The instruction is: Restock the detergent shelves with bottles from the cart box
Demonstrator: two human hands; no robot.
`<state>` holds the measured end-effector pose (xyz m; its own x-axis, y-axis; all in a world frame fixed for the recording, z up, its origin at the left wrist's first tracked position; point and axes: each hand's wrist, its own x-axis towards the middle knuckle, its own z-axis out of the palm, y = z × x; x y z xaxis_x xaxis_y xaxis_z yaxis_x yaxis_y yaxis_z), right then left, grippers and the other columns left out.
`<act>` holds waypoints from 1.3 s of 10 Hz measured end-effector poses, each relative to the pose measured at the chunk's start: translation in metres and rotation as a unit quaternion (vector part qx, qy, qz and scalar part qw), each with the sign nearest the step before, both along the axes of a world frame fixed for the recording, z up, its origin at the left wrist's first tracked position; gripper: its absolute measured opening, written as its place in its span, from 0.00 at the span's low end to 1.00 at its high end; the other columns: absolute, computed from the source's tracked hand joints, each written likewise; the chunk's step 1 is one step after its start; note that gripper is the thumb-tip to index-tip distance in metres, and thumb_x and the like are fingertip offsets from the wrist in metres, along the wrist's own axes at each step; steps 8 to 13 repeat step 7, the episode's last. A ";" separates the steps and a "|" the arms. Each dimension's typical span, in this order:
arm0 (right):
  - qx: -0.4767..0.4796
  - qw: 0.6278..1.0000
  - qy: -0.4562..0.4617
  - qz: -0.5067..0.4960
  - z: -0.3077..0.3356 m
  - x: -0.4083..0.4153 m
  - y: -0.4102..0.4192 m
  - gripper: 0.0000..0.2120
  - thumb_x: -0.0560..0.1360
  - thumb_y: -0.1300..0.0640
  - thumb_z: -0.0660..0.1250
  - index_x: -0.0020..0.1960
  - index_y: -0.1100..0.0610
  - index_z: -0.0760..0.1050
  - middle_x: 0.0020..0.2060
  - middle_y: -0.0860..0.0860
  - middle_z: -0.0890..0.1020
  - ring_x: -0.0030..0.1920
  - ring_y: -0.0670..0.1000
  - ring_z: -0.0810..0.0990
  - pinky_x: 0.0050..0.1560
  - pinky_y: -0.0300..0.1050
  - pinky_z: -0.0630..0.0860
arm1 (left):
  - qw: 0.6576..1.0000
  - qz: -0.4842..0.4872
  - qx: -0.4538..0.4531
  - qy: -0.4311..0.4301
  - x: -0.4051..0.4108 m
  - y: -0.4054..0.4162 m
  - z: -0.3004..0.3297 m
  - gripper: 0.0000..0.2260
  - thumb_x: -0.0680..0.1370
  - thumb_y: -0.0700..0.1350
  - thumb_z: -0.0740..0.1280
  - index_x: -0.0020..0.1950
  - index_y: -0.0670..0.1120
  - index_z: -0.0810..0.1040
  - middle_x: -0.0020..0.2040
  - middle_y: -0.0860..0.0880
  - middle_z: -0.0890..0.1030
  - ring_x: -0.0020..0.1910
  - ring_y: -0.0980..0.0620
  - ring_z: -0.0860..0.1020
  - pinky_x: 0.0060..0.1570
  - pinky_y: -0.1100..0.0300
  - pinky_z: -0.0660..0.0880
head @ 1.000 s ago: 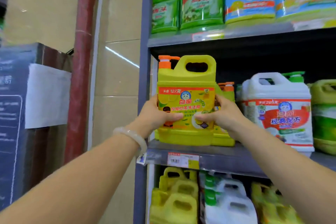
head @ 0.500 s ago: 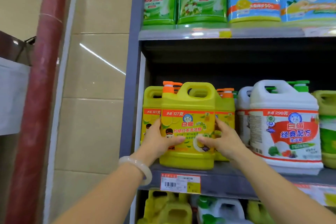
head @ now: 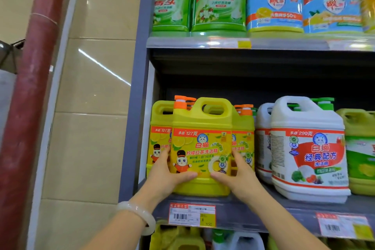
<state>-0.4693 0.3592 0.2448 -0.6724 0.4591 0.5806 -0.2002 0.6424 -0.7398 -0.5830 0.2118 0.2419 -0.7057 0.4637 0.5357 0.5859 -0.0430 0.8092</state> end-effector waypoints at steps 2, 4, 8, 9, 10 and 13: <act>-0.013 1.000 0.012 0.013 -0.002 0.000 -0.002 0.41 0.71 0.60 0.73 0.76 0.53 0.54 0.60 0.45 0.68 0.58 0.42 0.67 0.59 0.36 0.66 | 1.000 -0.001 -0.003 -0.013 -0.001 0.001 -0.003 0.44 0.67 0.45 0.77 0.76 0.51 0.54 0.58 0.57 0.70 0.56 0.57 0.70 0.60 0.56 0.72; -0.006 1.000 0.015 0.005 -0.002 0.003 -0.004 0.41 0.72 0.58 0.72 0.77 0.53 0.52 0.70 0.49 0.67 0.60 0.42 0.64 0.63 0.38 0.65 | 1.000 0.000 -0.004 0.005 -0.001 0.001 -0.003 0.45 0.68 0.45 0.76 0.77 0.52 0.51 0.68 0.53 0.70 0.64 0.53 0.70 0.63 0.54 0.71; 0.084 0.994 -0.025 -0.072 -0.002 0.021 -0.015 0.36 0.73 0.48 0.69 0.75 0.55 0.56 0.71 0.51 0.66 0.70 0.49 0.64 0.67 0.43 0.63 | 0.963 0.167 -0.126 0.172 0.012 -0.006 -0.001 0.44 0.69 0.61 0.70 0.77 0.51 0.50 0.74 0.51 0.64 0.73 0.49 0.64 0.70 0.48 0.66; 0.084 0.994 -0.025 -0.072 -0.002 0.021 -0.015 0.36 0.73 0.48 0.69 0.75 0.55 0.56 0.71 0.51 0.66 0.70 0.49 0.64 0.67 0.43 0.63 | 0.963 0.167 -0.126 0.172 0.012 -0.006 -0.001 0.44 0.69 0.61 0.70 0.77 0.51 0.50 0.74 0.51 0.64 0.73 0.49 0.64 0.70 0.48 0.66; 0.084 0.994 -0.025 -0.072 -0.002 0.021 -0.015 0.36 0.73 0.48 0.69 0.75 0.55 0.56 0.71 0.51 0.66 0.70 0.49 0.64 0.67 0.43 0.63 | 0.963 0.167 -0.126 0.172 0.012 -0.006 -0.001 0.44 0.69 0.61 0.70 0.77 0.51 0.50 0.74 0.51 0.64 0.73 0.49 0.64 0.70 0.48 0.66; 0.084 0.994 -0.025 -0.072 -0.002 0.021 -0.015 0.36 0.73 0.48 0.69 0.75 0.55 0.56 0.71 0.51 0.66 0.70 0.49 0.64 0.67 0.43 0.63 | 0.963 0.167 -0.126 0.172 0.012 -0.006 -0.001 0.44 0.69 0.61 0.70 0.77 0.51 0.50 0.74 0.51 0.64 0.73 0.49 0.64 0.70 0.48 0.66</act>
